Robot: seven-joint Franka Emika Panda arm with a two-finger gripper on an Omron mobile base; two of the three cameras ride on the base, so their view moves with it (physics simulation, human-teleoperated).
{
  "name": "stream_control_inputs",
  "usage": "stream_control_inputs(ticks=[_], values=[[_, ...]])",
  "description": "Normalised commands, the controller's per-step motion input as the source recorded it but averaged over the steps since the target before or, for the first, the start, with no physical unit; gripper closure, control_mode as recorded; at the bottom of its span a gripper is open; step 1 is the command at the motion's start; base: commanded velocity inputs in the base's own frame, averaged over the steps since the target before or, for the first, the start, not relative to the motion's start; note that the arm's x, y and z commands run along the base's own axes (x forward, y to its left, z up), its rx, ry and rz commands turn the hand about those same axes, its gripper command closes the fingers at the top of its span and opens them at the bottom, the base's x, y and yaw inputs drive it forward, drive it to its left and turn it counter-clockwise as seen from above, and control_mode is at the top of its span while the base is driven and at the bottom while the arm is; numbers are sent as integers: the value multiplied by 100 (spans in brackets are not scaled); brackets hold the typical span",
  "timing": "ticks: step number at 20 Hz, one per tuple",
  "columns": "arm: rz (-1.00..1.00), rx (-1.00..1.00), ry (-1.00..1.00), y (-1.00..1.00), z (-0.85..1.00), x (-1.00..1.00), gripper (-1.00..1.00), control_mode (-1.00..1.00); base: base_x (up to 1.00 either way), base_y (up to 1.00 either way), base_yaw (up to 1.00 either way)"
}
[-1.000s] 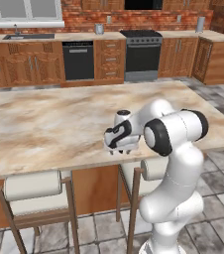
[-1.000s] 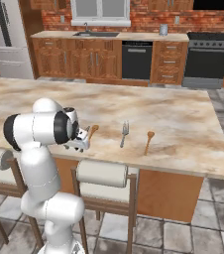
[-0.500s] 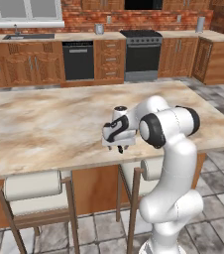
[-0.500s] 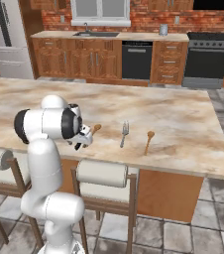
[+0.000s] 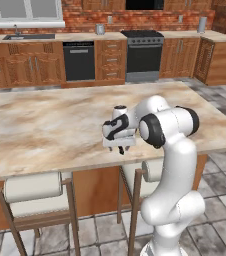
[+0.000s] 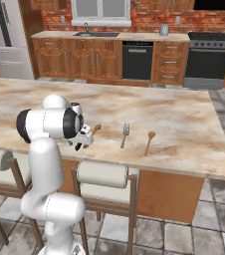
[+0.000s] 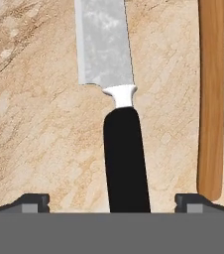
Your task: Pick up the metallic utensils from the counter and place them in the open drawer. Make sure not to pick up any wooden utensils.
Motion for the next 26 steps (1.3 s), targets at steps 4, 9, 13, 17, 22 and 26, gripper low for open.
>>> stream_control_inputs(ticks=[4,9,13,17,22,26], values=[[0,0,6,0,-5,0,-100,-100,0,0,0],[0,0,5,0,-2,0,100,-100,0,0,0],[0,0,4,0,0,0,100,-100,0,0,0],[0,0,3,0,0,0,100,-100,0,0,0],[0,0,1,-1,0,0,100,-100,0,0,0],[4,1,-6,-10,49,-39,100,-100,0,0,0]])
